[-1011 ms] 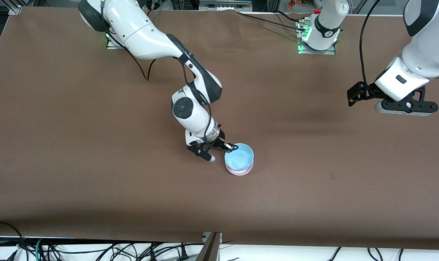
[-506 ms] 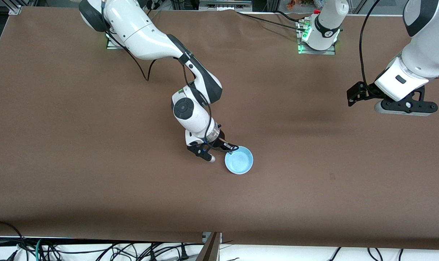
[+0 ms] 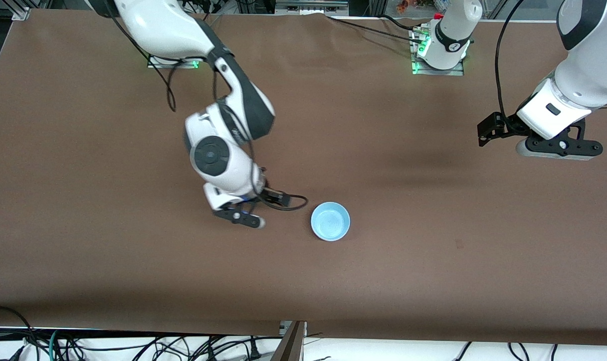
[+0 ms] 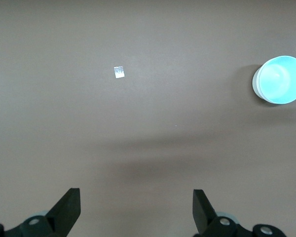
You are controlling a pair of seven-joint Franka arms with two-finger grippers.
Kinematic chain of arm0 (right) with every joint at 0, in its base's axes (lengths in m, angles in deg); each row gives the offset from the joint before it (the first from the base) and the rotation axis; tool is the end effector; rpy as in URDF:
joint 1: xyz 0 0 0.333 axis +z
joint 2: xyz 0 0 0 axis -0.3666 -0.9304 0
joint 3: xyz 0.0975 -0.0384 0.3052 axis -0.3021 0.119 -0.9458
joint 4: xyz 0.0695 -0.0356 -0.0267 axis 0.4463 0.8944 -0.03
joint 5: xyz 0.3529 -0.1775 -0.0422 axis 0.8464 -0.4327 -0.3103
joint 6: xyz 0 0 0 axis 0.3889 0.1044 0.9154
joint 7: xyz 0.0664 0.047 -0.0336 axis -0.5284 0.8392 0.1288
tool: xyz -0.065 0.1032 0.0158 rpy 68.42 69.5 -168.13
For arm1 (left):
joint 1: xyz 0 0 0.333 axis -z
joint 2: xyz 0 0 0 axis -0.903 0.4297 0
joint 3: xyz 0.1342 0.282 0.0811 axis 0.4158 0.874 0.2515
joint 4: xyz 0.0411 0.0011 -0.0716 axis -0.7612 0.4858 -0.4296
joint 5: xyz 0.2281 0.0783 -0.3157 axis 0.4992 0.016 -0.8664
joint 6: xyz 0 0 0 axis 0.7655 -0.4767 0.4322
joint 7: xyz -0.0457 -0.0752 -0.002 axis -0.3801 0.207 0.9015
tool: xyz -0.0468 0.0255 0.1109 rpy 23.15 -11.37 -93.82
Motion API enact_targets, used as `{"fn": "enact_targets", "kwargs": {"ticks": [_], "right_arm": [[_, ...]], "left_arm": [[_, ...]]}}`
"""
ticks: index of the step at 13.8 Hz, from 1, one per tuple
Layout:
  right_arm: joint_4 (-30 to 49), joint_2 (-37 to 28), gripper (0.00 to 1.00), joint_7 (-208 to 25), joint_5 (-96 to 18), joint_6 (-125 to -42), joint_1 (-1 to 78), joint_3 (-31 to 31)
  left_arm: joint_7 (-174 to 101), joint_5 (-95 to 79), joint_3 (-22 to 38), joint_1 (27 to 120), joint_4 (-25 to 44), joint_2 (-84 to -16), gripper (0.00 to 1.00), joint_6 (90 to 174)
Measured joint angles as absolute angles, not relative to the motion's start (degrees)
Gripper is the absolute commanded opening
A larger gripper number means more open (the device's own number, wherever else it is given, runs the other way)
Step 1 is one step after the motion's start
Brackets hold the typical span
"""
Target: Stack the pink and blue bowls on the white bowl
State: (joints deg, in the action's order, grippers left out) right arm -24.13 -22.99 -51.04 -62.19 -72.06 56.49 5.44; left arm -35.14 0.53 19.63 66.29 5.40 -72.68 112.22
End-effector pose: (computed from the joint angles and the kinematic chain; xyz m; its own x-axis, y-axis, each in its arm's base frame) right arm 0.6600 0.3664 0.3614 0.9725 -0.2098 -0.1008 -0.2166 -0.9743 -0.0614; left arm 0.5753 -0.0842 0.5559 0.9982 -0.0593 -0.0071 -0.0593 -0.9982 0.0061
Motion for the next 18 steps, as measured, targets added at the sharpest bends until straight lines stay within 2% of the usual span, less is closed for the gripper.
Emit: {"fn": "enact_targets", "kwargs": {"ticks": [2, 4, 6, 8, 10, 14, 18], "right_arm": [[-24.0, -20.0, 1.0, -65.4, -62.2, -61.4, 56.1, 12.8], [-23.7, -18.1, 1.0, -77.7, -62.2, -54.5, 55.7, 19.2], [-23.7, -15.9, 1.0, -83.6, -62.2, -48.3, 54.8, 23.5], [-23.3, -13.1, 1.0, -85.7, -62.2, -45.4, 52.5, 24.9], [-21.6, -9.1, 1.0, -87.3, -63.4, -44.6, 47.8, 23.0], [-17.9, 0.9, 1.0, -87.9, -77.9, -44.3, 35.9, 7.3], [-14.2, 9.0, 1.0, -88.0, -78.3, -44.9, 32.1, 5.5]], "left_arm": [[-35.1, 0.5, 19.6, 66.4, 5.3, -72.6, 1.0, 112.2], [-35.1, 0.5, 19.6, 66.5, 4.7, -72.3, 1.0, 112.2], [-35.1, 0.5, 19.6, 66.6, 3.5, -71.6, 1.0, 112.2], [-35.1, 0.5, 19.6, 66.5, 2.1, -70.7, 1.0, 112.2], [-35.1, 0.5, 19.6, 66.5, 1.5, -70.1, 1.0, 112.2], [-35.1, 0.5, 19.6, 66.6, 1.3, -69.5, 1.0, 112.2], [-35.1, 0.5, 19.6, 66.6, 1.3, -69.5, 1.0, 112.2]]}}
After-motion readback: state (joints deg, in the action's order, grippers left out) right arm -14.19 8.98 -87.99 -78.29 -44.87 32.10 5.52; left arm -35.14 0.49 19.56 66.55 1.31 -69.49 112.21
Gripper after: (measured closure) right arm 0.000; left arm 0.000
